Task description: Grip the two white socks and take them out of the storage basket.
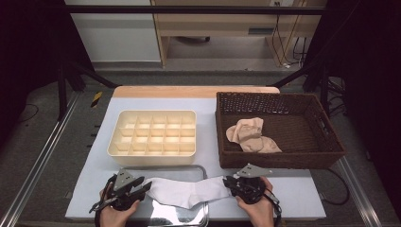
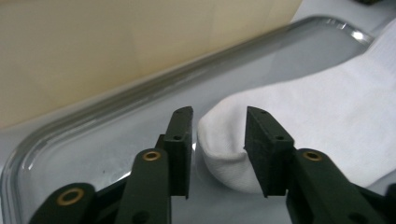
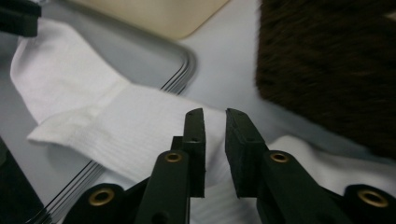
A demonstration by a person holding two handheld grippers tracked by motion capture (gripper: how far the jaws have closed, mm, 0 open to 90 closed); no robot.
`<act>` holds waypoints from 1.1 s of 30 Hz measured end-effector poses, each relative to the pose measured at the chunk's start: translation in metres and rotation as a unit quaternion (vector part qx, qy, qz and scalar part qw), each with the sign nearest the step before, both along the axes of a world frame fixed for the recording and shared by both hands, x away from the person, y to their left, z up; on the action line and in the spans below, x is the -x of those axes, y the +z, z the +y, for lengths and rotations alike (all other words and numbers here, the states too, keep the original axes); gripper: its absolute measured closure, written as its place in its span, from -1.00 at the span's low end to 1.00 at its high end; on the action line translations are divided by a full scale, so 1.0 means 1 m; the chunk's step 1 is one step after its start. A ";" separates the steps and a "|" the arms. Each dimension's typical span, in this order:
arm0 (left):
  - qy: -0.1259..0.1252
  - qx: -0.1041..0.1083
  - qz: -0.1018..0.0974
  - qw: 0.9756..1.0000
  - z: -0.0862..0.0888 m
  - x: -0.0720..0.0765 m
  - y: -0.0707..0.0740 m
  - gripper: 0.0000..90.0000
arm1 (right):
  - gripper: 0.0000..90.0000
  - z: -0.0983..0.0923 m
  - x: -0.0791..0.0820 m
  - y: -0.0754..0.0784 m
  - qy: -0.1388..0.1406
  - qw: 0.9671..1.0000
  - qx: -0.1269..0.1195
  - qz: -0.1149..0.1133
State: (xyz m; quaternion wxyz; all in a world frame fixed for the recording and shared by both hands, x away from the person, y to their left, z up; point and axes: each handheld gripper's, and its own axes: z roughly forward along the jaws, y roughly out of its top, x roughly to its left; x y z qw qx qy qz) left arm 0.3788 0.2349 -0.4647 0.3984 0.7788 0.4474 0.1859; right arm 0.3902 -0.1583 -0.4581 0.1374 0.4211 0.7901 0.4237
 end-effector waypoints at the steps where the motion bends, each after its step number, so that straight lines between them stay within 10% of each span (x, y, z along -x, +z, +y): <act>1: 0.002 0.009 -0.001 1.000 0.000 -0.001 0.001 0.24 | 0.68 -0.005 0.000 0.004 -0.010 1.000 0.002 -0.009; 10: -0.005 -0.011 0.011 1.000 -0.003 -0.008 -0.003 0.28 | 0.58 -0.045 -0.002 0.004 -0.066 0.998 0.014 -0.007; 33: 0.000 -0.009 0.019 1.000 -0.001 -0.008 -0.007 0.27 | 0.37 -0.057 -0.010 0.004 -0.088 0.996 0.012 -0.005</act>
